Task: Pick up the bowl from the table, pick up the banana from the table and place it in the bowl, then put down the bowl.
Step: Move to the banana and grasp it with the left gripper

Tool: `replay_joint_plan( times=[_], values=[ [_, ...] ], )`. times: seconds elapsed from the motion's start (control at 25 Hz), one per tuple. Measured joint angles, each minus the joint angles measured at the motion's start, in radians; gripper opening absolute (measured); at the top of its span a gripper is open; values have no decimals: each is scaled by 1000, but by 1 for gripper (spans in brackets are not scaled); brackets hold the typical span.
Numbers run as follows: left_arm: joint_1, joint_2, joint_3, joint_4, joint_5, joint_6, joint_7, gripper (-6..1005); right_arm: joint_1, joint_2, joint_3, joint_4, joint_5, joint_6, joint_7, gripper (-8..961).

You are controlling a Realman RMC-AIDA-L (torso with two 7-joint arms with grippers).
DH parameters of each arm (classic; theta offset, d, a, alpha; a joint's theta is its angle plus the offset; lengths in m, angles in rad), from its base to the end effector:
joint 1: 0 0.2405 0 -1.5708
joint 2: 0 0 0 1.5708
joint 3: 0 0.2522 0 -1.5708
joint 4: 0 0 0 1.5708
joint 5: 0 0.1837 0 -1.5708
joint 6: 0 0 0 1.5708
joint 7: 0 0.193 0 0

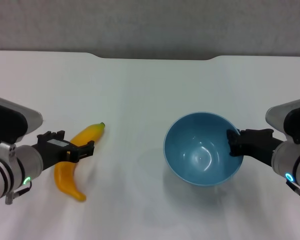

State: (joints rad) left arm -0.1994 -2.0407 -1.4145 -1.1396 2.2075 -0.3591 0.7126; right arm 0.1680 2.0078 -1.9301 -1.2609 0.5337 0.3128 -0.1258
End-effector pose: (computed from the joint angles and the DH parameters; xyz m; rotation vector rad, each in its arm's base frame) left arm -0.2801 0.3646 -0.0509 -2.0679 -0.8664 -0.1648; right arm 0.2575 0.3503 -0.0664 -2.0523 0.9329 0.2053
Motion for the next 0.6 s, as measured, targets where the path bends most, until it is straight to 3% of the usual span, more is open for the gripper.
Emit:
replay_joint_plan(
  times=[0.6],
  values=[
    [-30, -1, 14, 102, -1, 70, -3, 899, -1, 0, -2, 0, 0, 0, 0, 41]
  ],
)
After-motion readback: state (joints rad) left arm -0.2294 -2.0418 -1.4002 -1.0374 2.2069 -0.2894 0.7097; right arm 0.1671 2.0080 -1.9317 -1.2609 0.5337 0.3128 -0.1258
